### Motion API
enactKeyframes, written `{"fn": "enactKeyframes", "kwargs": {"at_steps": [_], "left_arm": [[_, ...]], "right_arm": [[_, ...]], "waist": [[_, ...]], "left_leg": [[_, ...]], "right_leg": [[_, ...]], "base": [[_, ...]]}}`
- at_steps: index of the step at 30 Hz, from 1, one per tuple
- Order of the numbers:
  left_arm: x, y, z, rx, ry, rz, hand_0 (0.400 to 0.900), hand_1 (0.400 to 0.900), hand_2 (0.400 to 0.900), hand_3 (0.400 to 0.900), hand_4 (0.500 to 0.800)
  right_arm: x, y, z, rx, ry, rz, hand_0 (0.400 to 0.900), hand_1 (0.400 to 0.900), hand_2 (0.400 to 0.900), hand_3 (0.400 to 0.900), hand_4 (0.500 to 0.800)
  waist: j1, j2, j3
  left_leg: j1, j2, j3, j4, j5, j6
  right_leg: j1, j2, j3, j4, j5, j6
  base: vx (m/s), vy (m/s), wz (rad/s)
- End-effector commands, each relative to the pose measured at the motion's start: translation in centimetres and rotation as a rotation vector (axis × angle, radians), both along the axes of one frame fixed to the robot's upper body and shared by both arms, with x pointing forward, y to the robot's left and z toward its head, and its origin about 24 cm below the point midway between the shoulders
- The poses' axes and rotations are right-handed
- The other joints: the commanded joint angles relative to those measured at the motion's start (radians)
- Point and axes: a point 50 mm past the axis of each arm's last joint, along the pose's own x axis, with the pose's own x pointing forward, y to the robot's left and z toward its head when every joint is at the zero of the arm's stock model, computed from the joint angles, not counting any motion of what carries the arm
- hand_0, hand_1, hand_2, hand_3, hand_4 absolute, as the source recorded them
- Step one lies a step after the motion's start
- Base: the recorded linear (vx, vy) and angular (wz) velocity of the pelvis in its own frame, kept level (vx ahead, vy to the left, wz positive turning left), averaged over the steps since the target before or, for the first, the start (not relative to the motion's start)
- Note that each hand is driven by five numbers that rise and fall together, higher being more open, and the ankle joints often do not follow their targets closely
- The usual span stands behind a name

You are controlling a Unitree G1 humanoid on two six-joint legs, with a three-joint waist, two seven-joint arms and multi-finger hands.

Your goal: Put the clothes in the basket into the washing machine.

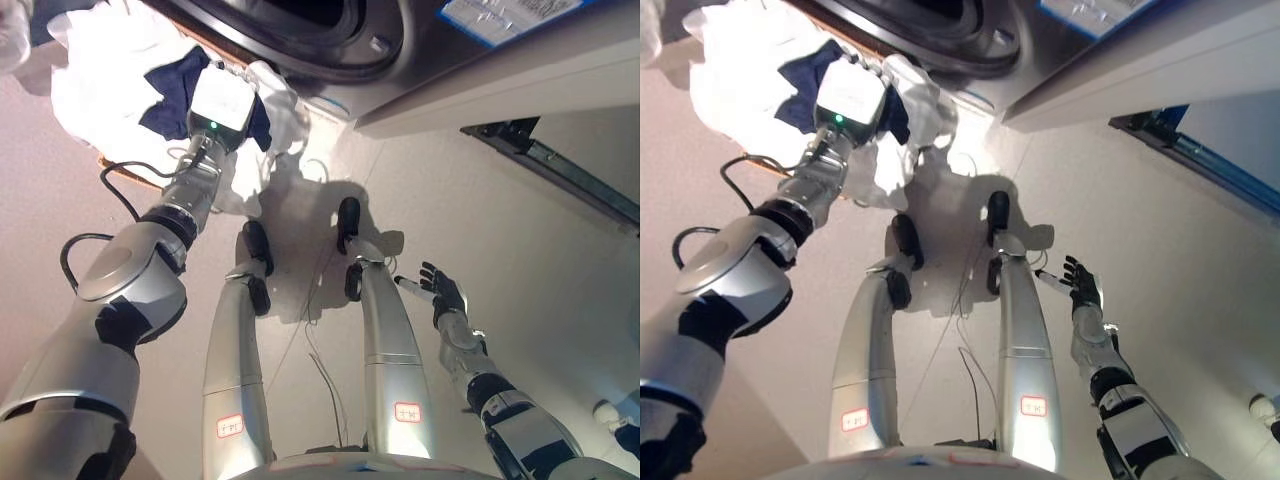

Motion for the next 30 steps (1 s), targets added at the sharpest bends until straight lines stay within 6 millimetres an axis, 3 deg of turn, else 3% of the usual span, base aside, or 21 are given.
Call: {"fn": "enactKeyframes", "kwargs": {"at_steps": [1, 2, 6, 17, 19, 23, 30], "left_arm": [[-0.4, 2.8, -0.3, -0.023, -0.009, 0.118, 0.473, 0.473, 0.473, 0.473, 0.544], [-0.4, 3.0, 0.0, -0.018, -0.016, 0.122, 0.400, 0.400, 0.400, 0.400, 0.500], [-0.4, 3.5, 0.3, -0.005, -0.016, 0.138, 0.400, 0.400, 0.400, 0.400, 0.500], [-0.5, 3.3, -0.4, -0.043, -0.017, 0.122, 0.400, 0.400, 0.400, 0.400, 0.500], [-0.6, 3.1, -0.6, -0.195, -0.044, 0.106, 0.400, 0.400, 0.400, 0.400, 0.500], [-0.7, 3.5, -0.8, -0.307, -0.073, 0.109, 0.400, 0.400, 0.400, 0.400, 0.500], [-1.6, 5.2, -3.7, -0.741, -0.083, 0.171, 0.400, 0.400, 0.400, 0.400, 0.500]], "right_arm": [[-2.5, -2.1, -1.1, -0.010, 0.026, -0.072, 0.900, 0.900, 0.900, 0.900, 0.800], [-2.4, -1.9, -1.0, -0.004, 0.017, -0.066, 0.900, 0.900, 0.900, 0.900, 0.800], [-1.7, -1.7, -0.3, 0.018, -0.023, -0.062, 0.900, 0.900, 0.900, 0.900, 0.800], [-2.1, -1.4, -0.4, 0.021, -0.034, -0.036, 0.900, 0.900, 0.900, 0.900, 0.800], [-2.0, -1.0, -0.5, 0.017, -0.027, -0.019, 0.900, 0.900, 0.900, 0.900, 0.800], [-1.8, -0.6, -0.5, 0.013, -0.022, 0.000, 0.900, 0.900, 0.900, 0.900, 0.800], [-1.9, -0.4, -0.8, 0.012, 0.000, 0.010, 0.900, 0.900, 0.900, 0.900, 0.800]], "waist": [[-0.015, 0.039, -0.106], [-0.015, 0.040, -0.111], [-0.012, 0.039, -0.117], [-0.014, 0.046, -0.144], [-0.011, 0.049, -0.155], [-0.009, 0.049, -0.155], [-0.008, 0.032, -0.148]], "left_leg": [[-0.057, -0.012, -0.068, 0.000, 0.003, -0.064], [-0.070, -0.011, -0.066, 0.009, -0.001, -0.061], [-0.102, -0.010, -0.054, 0.028, -0.011, -0.053], [-0.100, -0.028, -0.048, -0.011, 0.002, -0.042], [-0.064, -0.028, -0.055, -0.063, 0.024, -0.048], [0.012, -0.027, -0.067, -0.152, 0.058, -0.061], [0.232, -0.018, -0.099, -0.401, 0.173, -0.109]], "right_leg": [[0.009, -0.006, -0.023, 0.095, -0.052, 0.042], [-0.004, -0.006, -0.019, 0.103, -0.052, 0.042], [-0.039, -0.006, -0.012, 0.109, -0.048, 0.043], [-0.051, 0.000, -0.005, 0.078, -0.040, 0.042], [-0.014, 0.000, -0.015, 0.038, -0.029, 0.042], [0.065, 0.005, -0.034, -0.044, -0.004, 0.039], [0.295, 0.024, -0.070, -0.296, 0.079, 0.041]], "base": [[-0.01, 0.039, -0.11], [0.00, 0.038, -0.13], [0.00, 0.040, -0.14], [0.00, 0.013, -0.03], [0.01, -0.018, 0.04], [0.01, -0.046, 0.08], [-0.01, -0.091, 0.11]]}}
